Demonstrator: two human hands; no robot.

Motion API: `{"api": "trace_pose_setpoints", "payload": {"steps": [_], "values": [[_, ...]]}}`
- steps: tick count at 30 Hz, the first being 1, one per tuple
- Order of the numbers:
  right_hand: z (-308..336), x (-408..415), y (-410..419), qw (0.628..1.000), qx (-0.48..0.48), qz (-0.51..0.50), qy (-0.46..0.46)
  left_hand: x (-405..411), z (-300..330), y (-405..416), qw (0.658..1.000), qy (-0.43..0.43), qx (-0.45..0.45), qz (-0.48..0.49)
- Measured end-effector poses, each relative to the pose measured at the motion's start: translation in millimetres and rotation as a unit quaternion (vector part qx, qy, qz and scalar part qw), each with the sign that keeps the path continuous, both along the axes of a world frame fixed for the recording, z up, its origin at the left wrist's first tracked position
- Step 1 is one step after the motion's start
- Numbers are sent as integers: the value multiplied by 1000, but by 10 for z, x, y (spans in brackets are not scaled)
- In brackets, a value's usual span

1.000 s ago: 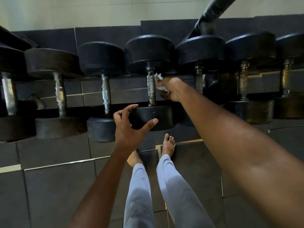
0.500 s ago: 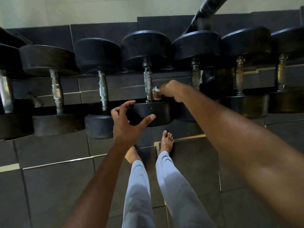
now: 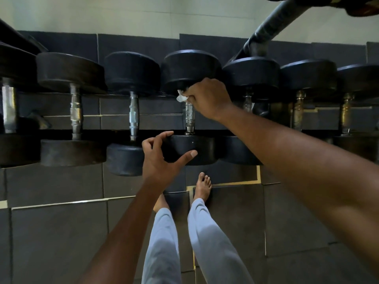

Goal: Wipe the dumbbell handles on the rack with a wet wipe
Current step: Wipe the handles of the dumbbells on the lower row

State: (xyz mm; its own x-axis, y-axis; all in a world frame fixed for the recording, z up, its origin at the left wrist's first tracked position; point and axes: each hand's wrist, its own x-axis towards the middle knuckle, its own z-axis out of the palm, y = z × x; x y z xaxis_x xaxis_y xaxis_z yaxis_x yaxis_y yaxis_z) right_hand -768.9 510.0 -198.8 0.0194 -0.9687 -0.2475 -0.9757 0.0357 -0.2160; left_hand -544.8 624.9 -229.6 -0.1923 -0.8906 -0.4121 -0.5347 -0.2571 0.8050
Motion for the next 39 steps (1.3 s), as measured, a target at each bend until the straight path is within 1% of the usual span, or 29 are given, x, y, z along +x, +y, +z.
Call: {"api": "trace_pose_setpoints", "payload": {"steps": [4, 7, 9, 12, 19, 24, 30, 36, 39], "values": [[-110, 163, 39, 992, -7, 86, 91, 2, -15, 19, 1000, 2, -1, 5], [-105, 200, -1, 993, -12, 70, 92, 1, -32, 14, 1000, 7, 2, 10], [-75, 215, -40, 995, 15, 54, 83, 1, -39, 19, 1000, 12, 5, 8], [-85, 269, -94, 993, 64, 50, 92, 7, -31, 24, 1000, 20, 10, 8], [-53, 379, -235, 975, 159, 84, 129, 14, 31, 16, 1000, 6, 19, 1], [-17, 406, -307, 963, 219, 100, 119, 16, 33, 11, 1000, -2, 17, 2], [56, 469, -428, 931, 328, 137, 84, 25, 38, 14, 1000, 0, 15, -1], [31, 458, -350, 895, 383, 211, 86, 16, 26, 19, 1000, 7, 11, 2], [-13, 463, -275, 894, 396, 197, 70, 21, 24, 21, 1000, 8, 17, -1]]}}
